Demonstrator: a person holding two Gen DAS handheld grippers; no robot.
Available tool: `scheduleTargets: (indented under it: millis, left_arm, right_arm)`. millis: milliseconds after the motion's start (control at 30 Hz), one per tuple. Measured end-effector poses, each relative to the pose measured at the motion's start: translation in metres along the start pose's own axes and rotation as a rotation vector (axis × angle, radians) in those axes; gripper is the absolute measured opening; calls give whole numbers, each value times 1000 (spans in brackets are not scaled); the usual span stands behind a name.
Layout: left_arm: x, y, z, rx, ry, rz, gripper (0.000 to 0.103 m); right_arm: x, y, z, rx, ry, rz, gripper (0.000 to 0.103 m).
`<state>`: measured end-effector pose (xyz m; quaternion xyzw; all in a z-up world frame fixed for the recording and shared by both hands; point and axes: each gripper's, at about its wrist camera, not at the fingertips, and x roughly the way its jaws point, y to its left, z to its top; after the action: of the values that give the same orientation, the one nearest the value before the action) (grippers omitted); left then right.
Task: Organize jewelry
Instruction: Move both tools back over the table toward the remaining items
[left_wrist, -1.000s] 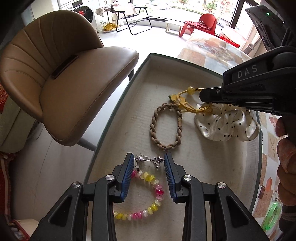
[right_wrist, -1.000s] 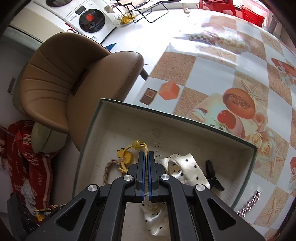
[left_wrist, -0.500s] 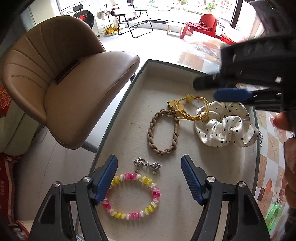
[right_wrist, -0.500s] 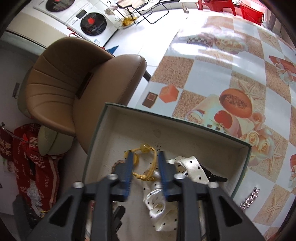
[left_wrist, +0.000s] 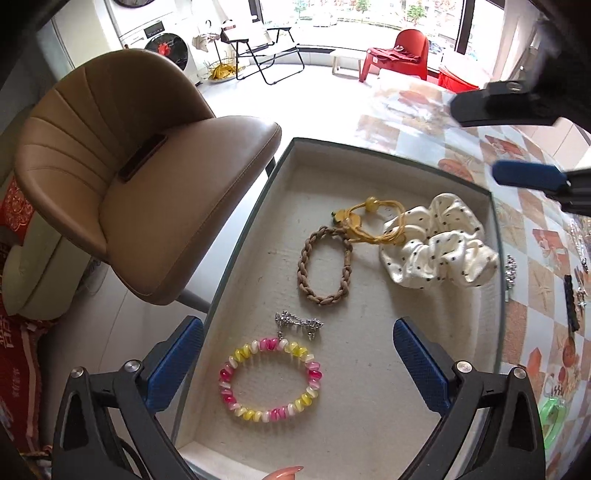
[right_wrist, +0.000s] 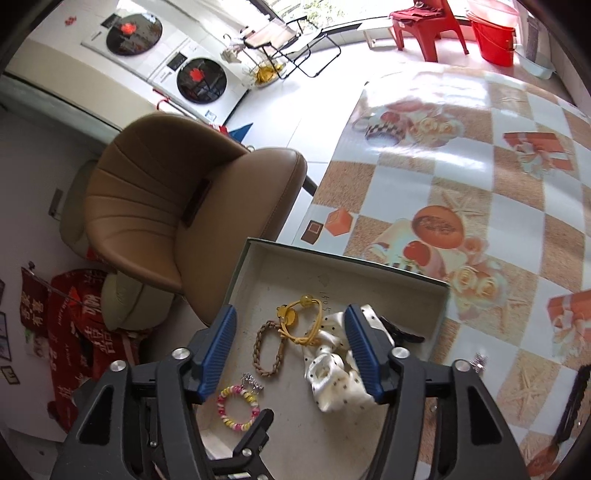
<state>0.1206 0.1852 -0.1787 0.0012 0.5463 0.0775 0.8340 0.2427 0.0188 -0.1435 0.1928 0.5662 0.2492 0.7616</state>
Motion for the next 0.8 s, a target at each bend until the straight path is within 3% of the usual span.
scheduleTargets:
  millis: [67,233,333,500,800]
  left_arm:
    - [-9,-4,0,15,-13,-2,103]
    - [-28,-21,1,62,-35,-17,103]
    - [-40,-37,0,92,-45,-42,103]
    - [-55,-66,-2,145,-57,-78,103]
    - [-72,-125,-12,240,-60,-138,103]
  right_arm:
    - [-12,-6,-4,16,-18,8,82]
    - [-47,-31,-17,86,-72,2,84]
    - [-70,-51,-29,125,-105,-16,103]
    - [-106,-84,-51,170,-143,-71,103]
    - [-156,-153,-99,269,-124,-188,103]
